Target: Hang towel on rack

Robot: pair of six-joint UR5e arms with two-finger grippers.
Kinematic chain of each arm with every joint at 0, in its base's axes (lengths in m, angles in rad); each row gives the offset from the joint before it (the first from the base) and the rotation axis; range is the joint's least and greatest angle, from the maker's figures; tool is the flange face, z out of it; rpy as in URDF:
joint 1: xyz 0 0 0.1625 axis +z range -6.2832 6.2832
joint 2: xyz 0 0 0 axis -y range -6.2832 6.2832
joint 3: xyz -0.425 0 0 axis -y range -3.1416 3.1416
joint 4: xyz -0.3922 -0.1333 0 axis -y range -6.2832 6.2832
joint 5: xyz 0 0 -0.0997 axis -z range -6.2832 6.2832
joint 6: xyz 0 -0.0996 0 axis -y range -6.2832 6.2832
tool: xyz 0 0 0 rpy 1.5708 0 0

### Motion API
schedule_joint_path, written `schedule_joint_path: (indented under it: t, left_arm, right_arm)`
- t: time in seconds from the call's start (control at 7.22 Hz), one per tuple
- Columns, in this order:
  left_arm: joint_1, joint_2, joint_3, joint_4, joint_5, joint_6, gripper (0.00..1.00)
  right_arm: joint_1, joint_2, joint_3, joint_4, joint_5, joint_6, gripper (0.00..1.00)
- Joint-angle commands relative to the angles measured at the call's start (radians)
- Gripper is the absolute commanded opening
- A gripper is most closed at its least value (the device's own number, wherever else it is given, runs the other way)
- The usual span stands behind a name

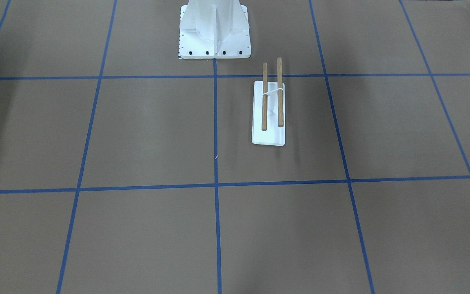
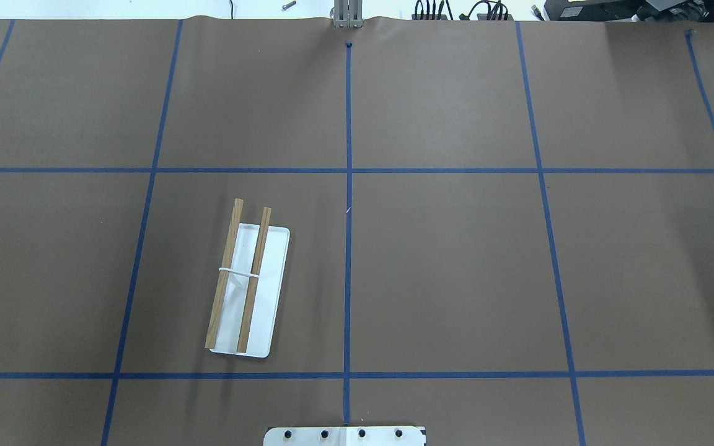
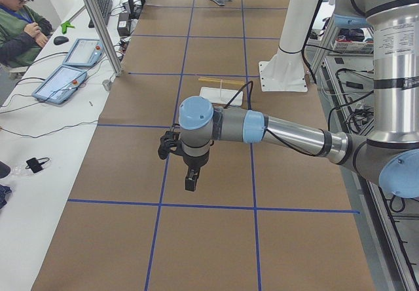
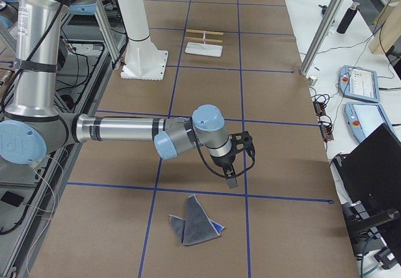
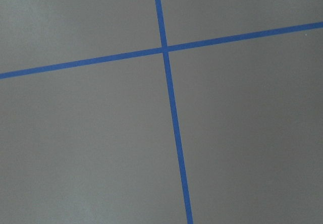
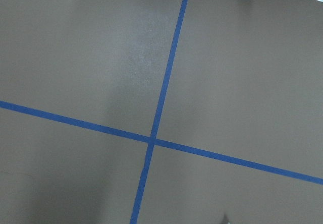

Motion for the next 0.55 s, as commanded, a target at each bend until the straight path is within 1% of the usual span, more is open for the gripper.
schedule_joint_path:
  t: [0.0,0.14,0.28,0.42]
  left_arm:
    - [-0.001,-0.007,-0.001,-0.133,-0.002,-0.008,0.98]
    - [-0.001,-0.008,0.001,-0.182,-0.002,-0.008,0.98]
    - [-0.001,-0.017,0.002,-0.255,0.002,-0.01,0.98]
    - [-0.001,-0.008,0.035,-0.353,0.005,-0.008,0.98]
  right_arm:
    - [0.003,0.046,-0.113,0.029,0.057,0.033,1.0]
    - [0.002,0.037,-0.131,0.026,0.076,0.031,1.0]
    - [0.006,0.005,-0.164,0.032,0.11,0.016,1.0]
    - [0.021,-0.026,-0.177,0.043,0.143,0.001,1.0]
